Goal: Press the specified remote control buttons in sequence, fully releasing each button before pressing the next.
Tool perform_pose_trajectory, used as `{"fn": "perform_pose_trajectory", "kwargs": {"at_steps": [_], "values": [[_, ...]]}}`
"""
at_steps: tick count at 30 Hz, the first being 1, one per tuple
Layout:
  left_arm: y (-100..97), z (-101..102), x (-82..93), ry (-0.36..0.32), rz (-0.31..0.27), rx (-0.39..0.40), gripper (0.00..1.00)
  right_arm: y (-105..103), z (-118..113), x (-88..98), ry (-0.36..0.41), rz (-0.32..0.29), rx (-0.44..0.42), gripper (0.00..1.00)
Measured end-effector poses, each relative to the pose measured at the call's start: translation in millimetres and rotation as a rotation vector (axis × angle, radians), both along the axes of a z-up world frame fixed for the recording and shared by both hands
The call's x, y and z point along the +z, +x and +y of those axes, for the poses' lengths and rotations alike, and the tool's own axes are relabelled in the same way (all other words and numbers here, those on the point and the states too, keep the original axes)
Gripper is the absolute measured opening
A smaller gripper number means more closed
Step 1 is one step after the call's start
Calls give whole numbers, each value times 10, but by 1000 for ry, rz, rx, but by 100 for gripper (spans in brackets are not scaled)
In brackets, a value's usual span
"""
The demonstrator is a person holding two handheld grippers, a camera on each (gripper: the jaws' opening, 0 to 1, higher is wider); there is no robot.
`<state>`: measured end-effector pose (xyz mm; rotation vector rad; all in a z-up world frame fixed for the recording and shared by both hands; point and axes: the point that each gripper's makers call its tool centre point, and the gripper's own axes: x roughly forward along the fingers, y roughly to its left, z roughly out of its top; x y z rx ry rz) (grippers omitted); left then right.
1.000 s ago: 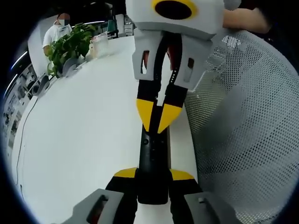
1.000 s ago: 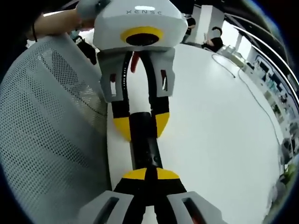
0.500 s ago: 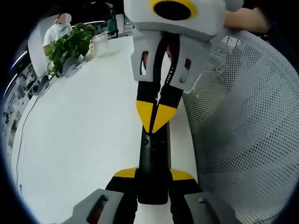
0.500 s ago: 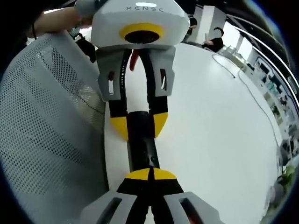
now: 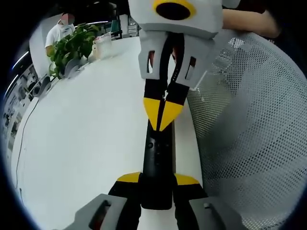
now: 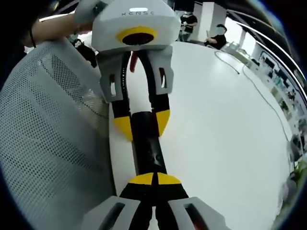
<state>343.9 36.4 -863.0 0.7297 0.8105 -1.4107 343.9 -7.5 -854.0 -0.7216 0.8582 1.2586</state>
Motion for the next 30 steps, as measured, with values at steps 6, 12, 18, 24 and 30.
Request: {"fn": "perform_pose_trajectory", "kwargs": {"at_steps": [6, 12, 18, 24, 30], "values": [[1, -6, -2, 9, -2, -5, 24, 4, -4, -6, 6, -17, -2, 0], [-1, -6, -2, 3, -3, 2, 24, 6, -5, 6, 25, 26, -29, 0], [1, -8, -1, -2, 2, 5, 24, 4, -94, 15, 11, 35, -39, 0], [1, -12, -1, -4, 5, 5, 24, -8, -137, 7, -12, 24, -27, 0], [1, -13, -2, 7, -3, -3, 24, -22, -108, -7, -92, -73, 76, 0]]}}
